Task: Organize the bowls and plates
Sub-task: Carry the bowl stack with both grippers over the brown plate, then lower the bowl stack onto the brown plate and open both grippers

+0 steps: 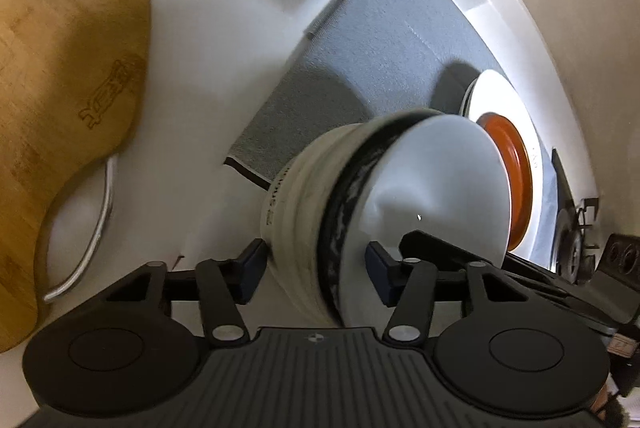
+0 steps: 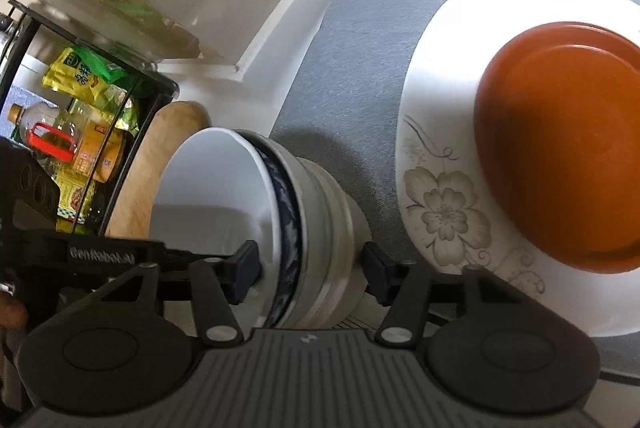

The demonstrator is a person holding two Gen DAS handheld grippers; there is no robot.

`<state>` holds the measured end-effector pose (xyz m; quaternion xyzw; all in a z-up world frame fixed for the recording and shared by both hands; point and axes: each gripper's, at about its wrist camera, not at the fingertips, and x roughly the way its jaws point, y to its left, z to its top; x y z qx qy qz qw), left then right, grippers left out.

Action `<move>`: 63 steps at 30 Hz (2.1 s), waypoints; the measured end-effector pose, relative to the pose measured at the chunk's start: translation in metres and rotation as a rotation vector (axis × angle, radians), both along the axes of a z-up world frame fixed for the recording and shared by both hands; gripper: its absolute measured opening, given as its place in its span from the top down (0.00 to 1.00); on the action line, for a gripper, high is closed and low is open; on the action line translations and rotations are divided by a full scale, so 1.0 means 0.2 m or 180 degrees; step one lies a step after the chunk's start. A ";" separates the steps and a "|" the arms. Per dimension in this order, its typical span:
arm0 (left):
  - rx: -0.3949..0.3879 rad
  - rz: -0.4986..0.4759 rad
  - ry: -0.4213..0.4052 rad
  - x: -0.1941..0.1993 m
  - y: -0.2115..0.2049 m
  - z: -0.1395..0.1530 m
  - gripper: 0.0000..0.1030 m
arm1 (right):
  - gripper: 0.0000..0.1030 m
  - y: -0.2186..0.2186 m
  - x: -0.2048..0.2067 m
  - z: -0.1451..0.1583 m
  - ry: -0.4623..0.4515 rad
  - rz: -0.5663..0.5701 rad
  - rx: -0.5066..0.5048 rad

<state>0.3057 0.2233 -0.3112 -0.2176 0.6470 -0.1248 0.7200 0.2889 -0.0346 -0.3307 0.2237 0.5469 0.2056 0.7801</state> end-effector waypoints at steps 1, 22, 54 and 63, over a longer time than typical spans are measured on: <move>0.0006 -0.0025 -0.0032 -0.01 0.00 0.01 0.52 | 0.54 -0.01 0.00 0.00 -0.0010 -0.0007 -0.0024; 0.0217 -0.0216 -0.0104 -0.07 -0.07 0.11 0.61 | 0.60 -0.06 -0.01 0.04 0.0077 -0.0080 0.0129; 0.0281 -0.0870 -0.0628 -0.01 -0.77 0.56 0.59 | 0.60 -0.70 -0.18 0.57 -0.0464 -0.0798 0.0125; 0.0273 -0.1001 -0.0825 0.11 -0.93 0.68 0.59 | 0.60 -0.90 -0.10 0.71 -0.0704 -0.0970 0.0073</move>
